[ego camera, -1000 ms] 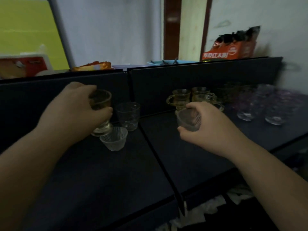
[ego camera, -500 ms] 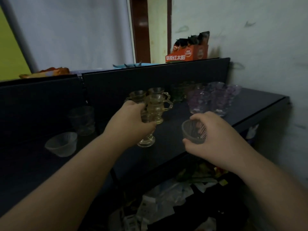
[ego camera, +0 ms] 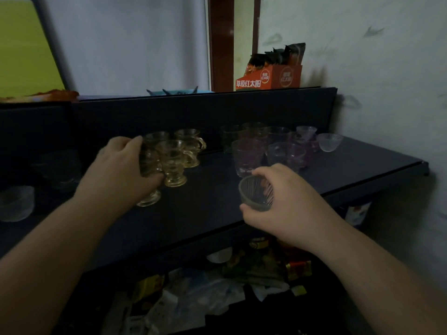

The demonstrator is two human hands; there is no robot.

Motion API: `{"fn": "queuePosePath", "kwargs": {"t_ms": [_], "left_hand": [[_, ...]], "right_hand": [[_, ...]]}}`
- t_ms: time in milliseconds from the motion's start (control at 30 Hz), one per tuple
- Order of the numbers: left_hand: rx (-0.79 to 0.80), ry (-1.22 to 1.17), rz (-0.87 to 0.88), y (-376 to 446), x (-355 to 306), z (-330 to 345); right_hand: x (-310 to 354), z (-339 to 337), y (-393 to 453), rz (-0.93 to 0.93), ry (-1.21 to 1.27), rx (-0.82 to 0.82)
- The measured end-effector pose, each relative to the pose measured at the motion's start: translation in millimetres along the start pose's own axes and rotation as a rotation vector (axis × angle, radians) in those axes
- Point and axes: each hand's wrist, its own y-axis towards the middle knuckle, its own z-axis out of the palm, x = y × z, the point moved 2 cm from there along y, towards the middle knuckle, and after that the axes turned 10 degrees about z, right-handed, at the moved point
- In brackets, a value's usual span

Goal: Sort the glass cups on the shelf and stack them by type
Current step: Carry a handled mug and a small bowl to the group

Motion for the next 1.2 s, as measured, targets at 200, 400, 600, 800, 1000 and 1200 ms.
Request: {"fn": "queuePosePath", "kwargs": {"t_ms": [200,400,600,800,1000,1200], "left_hand": [[-0.034,0.033,0.175,-4,-112,6],[0.038,-0.151,0.397,10,-223,47],[-0.052,-0.285,0.608,42,-304,83],[-0.012,-0.423,0.596,93,-352,129],[-0.022,-0.372,0.55,135,-373,153],[-0.024,-0.309,0.507,162,-384,165]], "right_hand": [[-60,-34,8,0.01,0.01,0.011],[-131,-78,15,0.141,-0.01,-0.05],[-212,-124,29,0.257,-0.135,-0.179],[-277,-156,52,0.37,-0.186,-0.23],[-326,-160,110,0.323,-0.16,-0.208],[-363,-148,201,0.23,-0.155,-0.09]]}}
